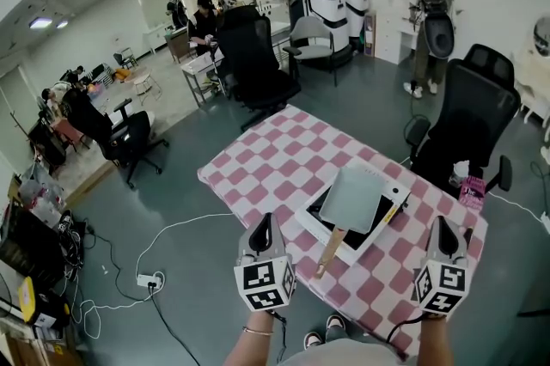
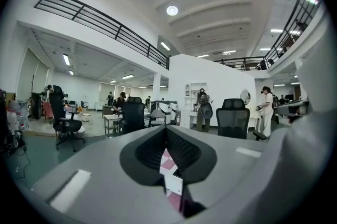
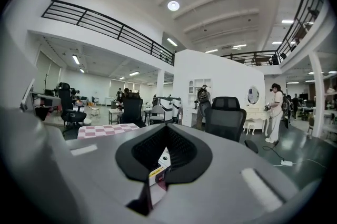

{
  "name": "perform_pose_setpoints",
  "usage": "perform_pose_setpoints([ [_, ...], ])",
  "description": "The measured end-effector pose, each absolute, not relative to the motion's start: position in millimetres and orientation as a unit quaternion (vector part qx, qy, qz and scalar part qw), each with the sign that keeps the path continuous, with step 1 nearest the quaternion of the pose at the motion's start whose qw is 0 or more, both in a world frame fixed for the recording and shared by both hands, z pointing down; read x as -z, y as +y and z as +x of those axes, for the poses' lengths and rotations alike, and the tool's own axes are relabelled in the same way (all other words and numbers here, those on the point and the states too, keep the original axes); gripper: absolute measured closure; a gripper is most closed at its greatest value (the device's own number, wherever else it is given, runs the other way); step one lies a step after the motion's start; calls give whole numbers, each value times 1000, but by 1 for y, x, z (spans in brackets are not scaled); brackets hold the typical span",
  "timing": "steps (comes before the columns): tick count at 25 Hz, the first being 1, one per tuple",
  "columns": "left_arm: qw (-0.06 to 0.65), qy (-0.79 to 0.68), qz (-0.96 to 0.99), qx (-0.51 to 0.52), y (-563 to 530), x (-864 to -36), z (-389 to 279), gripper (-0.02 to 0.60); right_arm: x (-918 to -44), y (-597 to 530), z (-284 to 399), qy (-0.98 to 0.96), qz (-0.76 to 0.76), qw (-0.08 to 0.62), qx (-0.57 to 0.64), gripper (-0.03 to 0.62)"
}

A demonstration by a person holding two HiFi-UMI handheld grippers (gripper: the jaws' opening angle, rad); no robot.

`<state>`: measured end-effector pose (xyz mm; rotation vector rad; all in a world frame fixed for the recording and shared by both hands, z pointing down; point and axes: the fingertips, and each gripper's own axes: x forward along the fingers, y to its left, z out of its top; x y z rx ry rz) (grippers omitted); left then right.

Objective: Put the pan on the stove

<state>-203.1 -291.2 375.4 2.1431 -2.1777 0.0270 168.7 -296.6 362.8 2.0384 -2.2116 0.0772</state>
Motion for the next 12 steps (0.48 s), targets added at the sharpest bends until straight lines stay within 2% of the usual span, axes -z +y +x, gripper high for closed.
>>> perform_pose_setpoints([
  [12, 66, -710, 701, -16, -302, -384, -206, 583, -376, -306, 166, -742, 666, 38, -68, 586],
])
